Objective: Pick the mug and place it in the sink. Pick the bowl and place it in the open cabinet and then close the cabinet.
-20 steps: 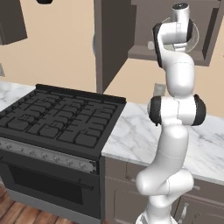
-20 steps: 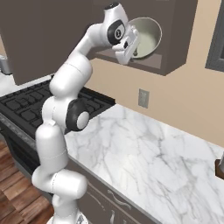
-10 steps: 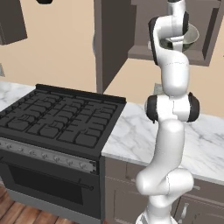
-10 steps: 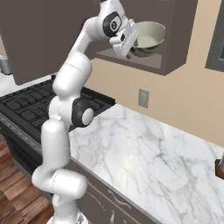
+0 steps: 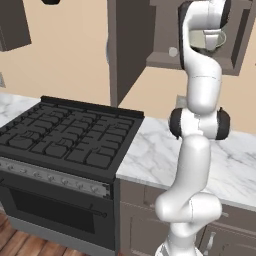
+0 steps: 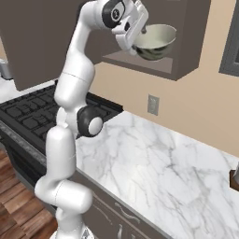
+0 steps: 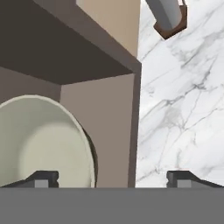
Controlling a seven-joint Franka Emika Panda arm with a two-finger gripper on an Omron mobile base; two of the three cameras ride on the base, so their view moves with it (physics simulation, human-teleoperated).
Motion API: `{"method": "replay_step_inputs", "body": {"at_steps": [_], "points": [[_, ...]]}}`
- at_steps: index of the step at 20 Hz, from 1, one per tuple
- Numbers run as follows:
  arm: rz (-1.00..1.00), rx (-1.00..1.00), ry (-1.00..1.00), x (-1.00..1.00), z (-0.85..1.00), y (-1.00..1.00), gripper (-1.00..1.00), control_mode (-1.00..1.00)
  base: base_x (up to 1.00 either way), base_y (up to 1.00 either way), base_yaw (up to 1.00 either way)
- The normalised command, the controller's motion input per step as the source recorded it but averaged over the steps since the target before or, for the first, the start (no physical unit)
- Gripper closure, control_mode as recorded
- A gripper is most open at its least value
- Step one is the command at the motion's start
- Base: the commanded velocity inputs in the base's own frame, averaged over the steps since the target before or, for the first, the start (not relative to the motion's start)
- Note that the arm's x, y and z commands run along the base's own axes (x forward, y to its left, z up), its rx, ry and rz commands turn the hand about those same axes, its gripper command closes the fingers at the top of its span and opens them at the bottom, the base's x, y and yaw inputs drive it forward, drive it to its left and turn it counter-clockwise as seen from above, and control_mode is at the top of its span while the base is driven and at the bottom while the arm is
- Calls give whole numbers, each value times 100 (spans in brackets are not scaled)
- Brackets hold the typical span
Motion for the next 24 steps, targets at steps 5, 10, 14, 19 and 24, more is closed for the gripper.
{"method": "replay_step_inputs", "body": {"at_steps": [5,10,14,19,24], "points": [[0,3,0,-100,-21,8,-100,-100,0,0,0],[0,2,0,-100,-86,61,-100,-100,0,0,0],[5,0,0,-100,-100,100,-100,-100,0,0,0],[9,0,-12,-100,-100,75,-100,-100,0,0,0],[27,-4,-4,-71,-100,-19,-100,-100,0,0,0]]}}
